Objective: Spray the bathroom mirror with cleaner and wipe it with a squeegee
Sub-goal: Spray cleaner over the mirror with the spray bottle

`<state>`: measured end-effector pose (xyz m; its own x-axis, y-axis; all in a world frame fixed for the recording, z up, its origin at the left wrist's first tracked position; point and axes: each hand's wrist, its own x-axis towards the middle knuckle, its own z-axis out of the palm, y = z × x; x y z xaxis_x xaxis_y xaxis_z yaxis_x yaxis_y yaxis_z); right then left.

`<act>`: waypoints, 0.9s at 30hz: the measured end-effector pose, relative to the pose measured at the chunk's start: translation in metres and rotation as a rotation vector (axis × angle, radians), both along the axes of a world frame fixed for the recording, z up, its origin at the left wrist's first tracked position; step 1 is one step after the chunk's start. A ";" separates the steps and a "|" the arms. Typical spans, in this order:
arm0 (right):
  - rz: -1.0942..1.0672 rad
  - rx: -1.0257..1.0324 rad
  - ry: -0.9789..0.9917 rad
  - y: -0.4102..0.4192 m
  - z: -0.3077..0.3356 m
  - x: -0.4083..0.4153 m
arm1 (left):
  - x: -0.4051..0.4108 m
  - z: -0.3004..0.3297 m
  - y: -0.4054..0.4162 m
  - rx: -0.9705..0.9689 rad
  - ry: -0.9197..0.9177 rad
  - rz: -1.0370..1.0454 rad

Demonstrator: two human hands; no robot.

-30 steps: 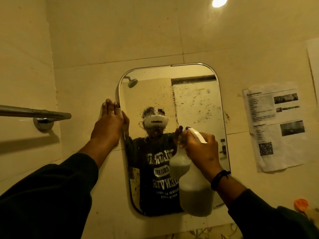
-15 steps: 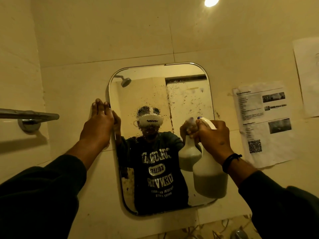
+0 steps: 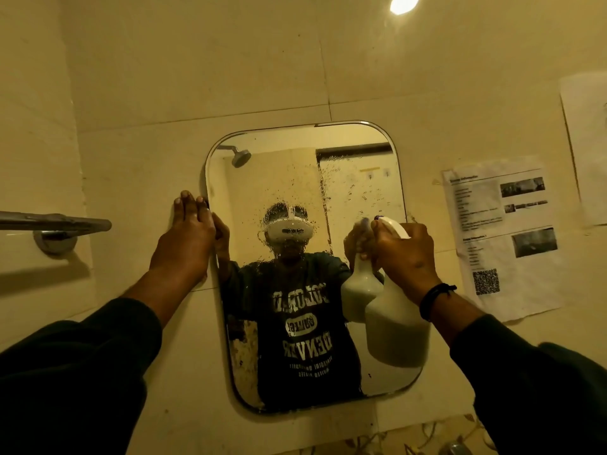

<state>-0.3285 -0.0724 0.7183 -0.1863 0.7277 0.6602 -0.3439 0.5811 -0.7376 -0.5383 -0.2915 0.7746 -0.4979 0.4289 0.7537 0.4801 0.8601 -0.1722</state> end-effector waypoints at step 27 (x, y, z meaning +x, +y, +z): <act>0.079 0.187 0.018 -0.027 0.025 -0.013 | 0.000 0.001 -0.001 -0.005 0.014 -0.008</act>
<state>-0.3417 -0.0991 0.7434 -0.2247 0.5756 0.7863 -0.4061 0.6782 -0.6125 -0.5387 -0.2922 0.7754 -0.4836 0.4369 0.7584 0.4845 0.8553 -0.1838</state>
